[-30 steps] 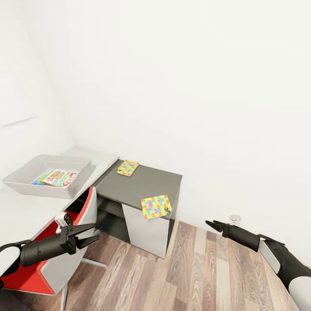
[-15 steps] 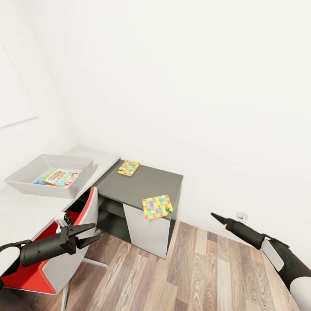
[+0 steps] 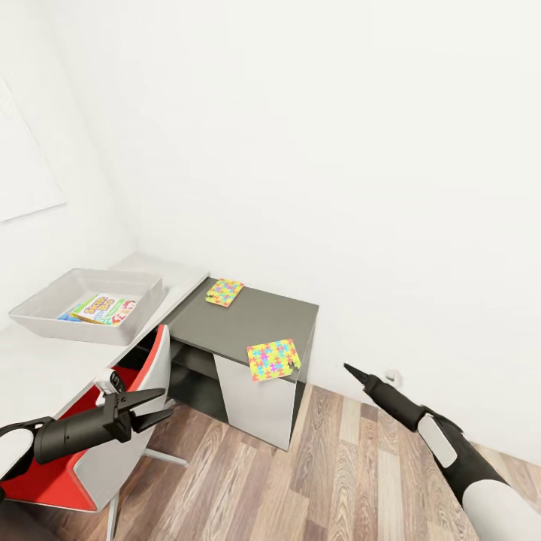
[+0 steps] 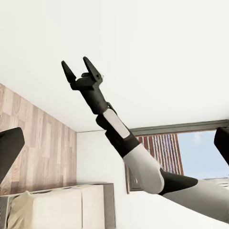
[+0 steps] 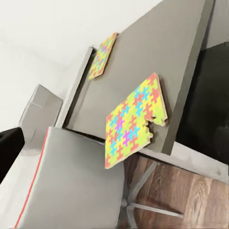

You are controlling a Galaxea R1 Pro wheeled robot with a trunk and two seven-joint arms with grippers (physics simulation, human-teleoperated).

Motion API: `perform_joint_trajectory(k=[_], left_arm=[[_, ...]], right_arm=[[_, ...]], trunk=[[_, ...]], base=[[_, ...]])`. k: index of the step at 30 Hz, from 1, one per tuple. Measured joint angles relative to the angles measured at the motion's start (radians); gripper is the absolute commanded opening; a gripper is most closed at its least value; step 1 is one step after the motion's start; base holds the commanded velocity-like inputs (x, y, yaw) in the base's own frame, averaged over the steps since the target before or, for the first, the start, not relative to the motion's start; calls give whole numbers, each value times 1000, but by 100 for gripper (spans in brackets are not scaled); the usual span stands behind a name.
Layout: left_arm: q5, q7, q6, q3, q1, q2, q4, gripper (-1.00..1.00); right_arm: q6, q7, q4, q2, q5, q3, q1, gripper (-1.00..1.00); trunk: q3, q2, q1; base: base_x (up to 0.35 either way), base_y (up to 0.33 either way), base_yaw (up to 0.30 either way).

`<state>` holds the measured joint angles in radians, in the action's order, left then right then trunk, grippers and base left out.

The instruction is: Put all the toys in the child's room - the three board games (two on the bed and one on the table), the two jigsaw puzzles on the table, and the tennis ball on the table - inside the toy box on the table in the child's room.

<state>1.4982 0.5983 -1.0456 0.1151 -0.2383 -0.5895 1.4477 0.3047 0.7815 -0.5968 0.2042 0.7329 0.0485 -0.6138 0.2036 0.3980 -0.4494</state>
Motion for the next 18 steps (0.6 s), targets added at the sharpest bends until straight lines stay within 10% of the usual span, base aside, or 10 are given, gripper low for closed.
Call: perform_joint_trajectory(k=[8, 18], left_arm=[[0, 1, 0, -1, 0, -5, -2, 100], [0, 1, 0, -2, 0, -4, -2, 100]], right_arm=[[76, -210, 4, -112, 90, 68, 0, 100], [160, -318, 12, -129, 151, 107, 0, 100]], trunk=[[0, 0, 0], [0, 0, 0]], base=[[0, 0, 0], [0, 35, 0]])
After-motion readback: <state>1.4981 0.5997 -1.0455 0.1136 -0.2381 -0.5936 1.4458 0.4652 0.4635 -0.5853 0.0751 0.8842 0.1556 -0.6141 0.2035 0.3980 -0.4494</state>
